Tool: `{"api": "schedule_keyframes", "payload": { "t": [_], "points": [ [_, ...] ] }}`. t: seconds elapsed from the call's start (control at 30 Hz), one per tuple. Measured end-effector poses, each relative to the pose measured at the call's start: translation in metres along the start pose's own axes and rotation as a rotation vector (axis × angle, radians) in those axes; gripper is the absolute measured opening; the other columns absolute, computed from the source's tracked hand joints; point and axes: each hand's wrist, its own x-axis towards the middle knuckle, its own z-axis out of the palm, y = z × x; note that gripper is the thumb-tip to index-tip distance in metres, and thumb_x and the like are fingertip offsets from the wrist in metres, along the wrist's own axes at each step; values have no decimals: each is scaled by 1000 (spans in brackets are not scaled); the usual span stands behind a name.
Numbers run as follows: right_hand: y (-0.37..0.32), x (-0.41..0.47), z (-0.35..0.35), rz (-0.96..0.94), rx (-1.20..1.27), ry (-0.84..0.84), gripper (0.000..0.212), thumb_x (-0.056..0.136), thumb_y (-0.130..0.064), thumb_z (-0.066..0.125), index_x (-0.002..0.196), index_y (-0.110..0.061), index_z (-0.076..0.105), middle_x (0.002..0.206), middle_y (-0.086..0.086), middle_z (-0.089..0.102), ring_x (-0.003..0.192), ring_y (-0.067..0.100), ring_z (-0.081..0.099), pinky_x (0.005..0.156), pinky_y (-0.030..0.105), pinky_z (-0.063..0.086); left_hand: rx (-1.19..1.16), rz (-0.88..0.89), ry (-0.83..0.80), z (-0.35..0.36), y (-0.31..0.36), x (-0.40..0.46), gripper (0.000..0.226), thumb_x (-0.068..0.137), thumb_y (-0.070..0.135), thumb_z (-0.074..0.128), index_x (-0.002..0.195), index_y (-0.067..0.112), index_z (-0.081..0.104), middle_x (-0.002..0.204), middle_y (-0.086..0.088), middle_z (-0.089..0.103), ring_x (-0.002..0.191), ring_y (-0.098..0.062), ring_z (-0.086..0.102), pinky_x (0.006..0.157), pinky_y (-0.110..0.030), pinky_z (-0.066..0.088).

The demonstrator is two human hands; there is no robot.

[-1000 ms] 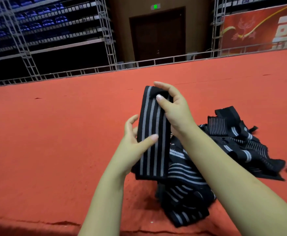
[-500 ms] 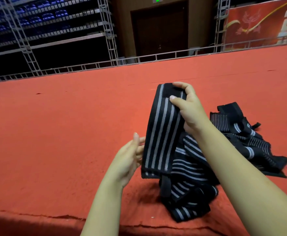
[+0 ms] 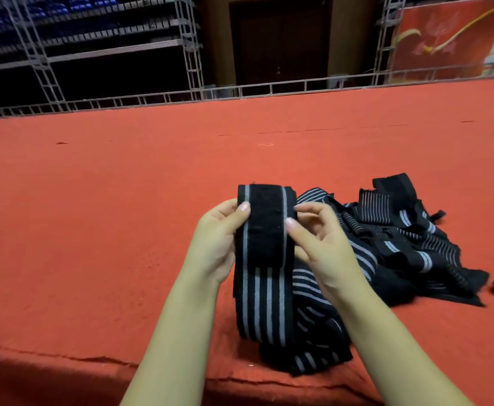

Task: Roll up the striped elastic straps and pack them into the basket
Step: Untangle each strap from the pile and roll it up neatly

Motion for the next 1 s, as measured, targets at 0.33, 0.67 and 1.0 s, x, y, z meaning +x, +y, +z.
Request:
{"api": "schedule_keyframes", "payload": {
  "t": [0.33, 0.67, 1.0],
  "points": [
    [1, 1, -2, 39, -41, -17, 25, 88, -2, 63, 109, -15, 59, 82, 1, 70, 78, 16, 68, 65, 25, 53, -251, -210, 3, -10, -12, -9, 44, 87, 40, 54, 95, 1, 72, 96, -17, 73, 85, -24, 72, 75, -33, 60],
    [12, -6, -6, 64, -186, -71, 35, 86, -18, 70, 114, -31, 56, 107, 9, 67, 98, 19, 67, 82, 33, 57, -31, -162, -37, -4, -14, -15, 18, 92, 3, 56, 107, -3, 65, 84, -15, 73, 69, -20, 69, 64, -27, 58],
    [0, 18, -22, -105, -729, 28, 19, 77, -19, 77, 80, -31, 63, 70, -14, 61, 65, -3, 54, 62, 12, 41, 11, -41, 197, -10, -8, -19, 10, 86, 4, 68, 89, 9, 59, 77, -7, 69, 66, -18, 67, 58, -28, 55]
  ]
}}
